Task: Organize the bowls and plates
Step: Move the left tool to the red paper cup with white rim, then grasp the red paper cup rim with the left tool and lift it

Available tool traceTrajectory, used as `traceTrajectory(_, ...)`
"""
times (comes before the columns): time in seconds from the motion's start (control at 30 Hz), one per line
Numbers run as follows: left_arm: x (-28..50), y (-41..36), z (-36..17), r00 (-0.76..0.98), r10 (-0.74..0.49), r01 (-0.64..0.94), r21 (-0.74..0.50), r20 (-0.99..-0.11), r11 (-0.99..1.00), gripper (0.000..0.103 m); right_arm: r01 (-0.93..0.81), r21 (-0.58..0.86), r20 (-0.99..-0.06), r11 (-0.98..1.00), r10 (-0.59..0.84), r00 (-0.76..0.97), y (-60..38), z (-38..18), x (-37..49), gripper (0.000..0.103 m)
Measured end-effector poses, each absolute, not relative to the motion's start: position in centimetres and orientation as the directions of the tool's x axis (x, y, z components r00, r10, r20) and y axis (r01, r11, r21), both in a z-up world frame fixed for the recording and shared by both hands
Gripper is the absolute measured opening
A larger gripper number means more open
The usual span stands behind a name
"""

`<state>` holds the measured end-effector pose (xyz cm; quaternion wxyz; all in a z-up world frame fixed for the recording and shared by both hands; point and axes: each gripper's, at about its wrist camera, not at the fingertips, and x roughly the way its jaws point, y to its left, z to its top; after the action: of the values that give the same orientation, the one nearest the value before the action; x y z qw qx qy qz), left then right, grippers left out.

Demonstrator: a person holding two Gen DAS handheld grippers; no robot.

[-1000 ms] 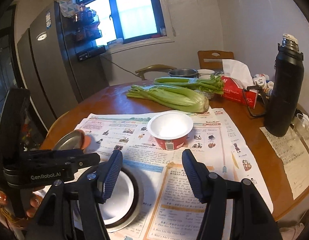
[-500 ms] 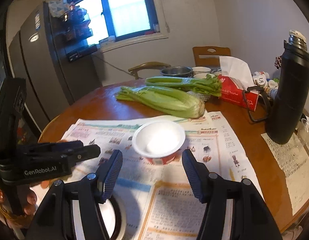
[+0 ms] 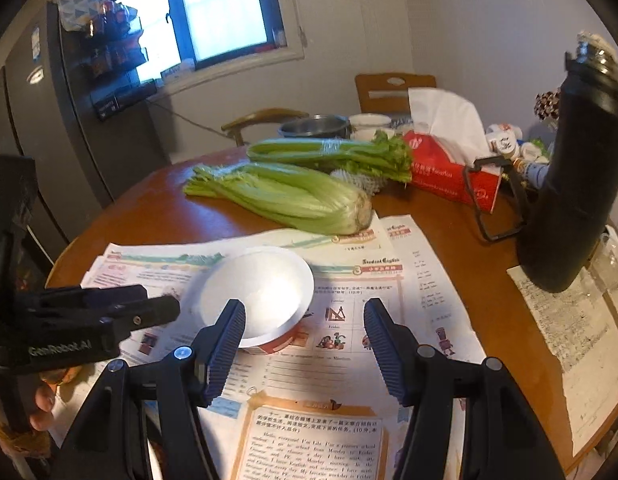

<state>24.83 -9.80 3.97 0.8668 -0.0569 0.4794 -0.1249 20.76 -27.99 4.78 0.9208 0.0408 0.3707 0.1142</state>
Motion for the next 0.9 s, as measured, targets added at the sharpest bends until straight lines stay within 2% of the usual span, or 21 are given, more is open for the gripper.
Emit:
traceTrajectory(0.37,27.0,-9.5,2.1,0.473,-0.287,0.144,-0.248,-0.833,0.958,0.053,-0.237,0.220,-0.758,0.946,0.319,0.569,-25.8,0.7,24.0,0.061)
traceTrajectory(0.9,28.4,-8.9,-0.5,0.430,-0.337,0.140,-0.308,-0.838,0.941,0.053,-0.392,0.289,-0.759,0.873,0.459,0.463,-20.6,-0.3,22.1,0.062)
